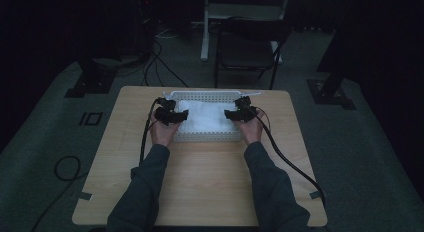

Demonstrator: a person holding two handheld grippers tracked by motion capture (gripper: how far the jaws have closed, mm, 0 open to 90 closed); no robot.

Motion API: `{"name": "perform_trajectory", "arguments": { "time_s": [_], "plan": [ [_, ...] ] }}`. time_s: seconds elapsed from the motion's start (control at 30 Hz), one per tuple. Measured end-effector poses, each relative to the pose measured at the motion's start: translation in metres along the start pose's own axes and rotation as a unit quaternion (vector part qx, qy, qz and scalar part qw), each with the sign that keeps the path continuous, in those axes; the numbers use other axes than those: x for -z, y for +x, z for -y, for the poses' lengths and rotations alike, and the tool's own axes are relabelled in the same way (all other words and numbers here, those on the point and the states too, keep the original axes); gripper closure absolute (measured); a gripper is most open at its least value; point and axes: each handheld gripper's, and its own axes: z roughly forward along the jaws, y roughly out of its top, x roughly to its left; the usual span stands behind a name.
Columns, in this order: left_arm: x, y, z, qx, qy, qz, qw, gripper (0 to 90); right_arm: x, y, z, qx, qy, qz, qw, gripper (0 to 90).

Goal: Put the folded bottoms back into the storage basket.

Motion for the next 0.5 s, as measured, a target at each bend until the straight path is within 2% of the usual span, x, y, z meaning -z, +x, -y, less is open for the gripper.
{"name": "perform_trajectory", "arguments": {
  "time_s": [0.03, 0.1, 0.2, 0.23, 0.27, 0.4, 0.5],
  "plan": [
    [0.002, 0.002, 0.001, 0.001, -0.001, 0.0, 1.0, 35.8, 0.007, -0.003, 0.001, -0.002, -0.013, 0.006, 0.9999, 36.6],
    [0.005, 0.005, 0.003, 0.004, -0.008, -0.001, 1.0, 35.8, 0.009, -0.005, 0.001, -0.002, -0.017, 0.008, 0.9998, 36.6],
    [0.012, 0.011, 0.007, 0.012, -0.018, -0.006, 0.9997, 37.4, 0.021, -0.013, 0.01, -0.009, -0.029, 0.0, 0.9996, 39.6],
    [0.018, 0.017, 0.013, 0.025, -0.036, -0.01, 0.999, 37.8, 0.025, -0.015, 0.013, -0.013, -0.034, -0.002, 0.9993, 40.7],
    [0.02, 0.02, 0.015, 0.03, -0.039, -0.01, 0.9987, 37.9, 0.029, -0.016, 0.017, -0.015, -0.043, 0.0, 0.999, 40.8],
    [0.026, 0.027, 0.022, 0.034, -0.042, -0.013, 0.9985, 37.9, 0.04, -0.021, 0.028, -0.019, -0.057, 0.004, 0.9982, 41.0],
    [0.032, 0.033, 0.031, 0.033, -0.045, -0.015, 0.9983, 37.8, 0.051, -0.025, 0.043, -0.012, -0.067, 0.028, 0.9973, 40.9]
  ]
}}
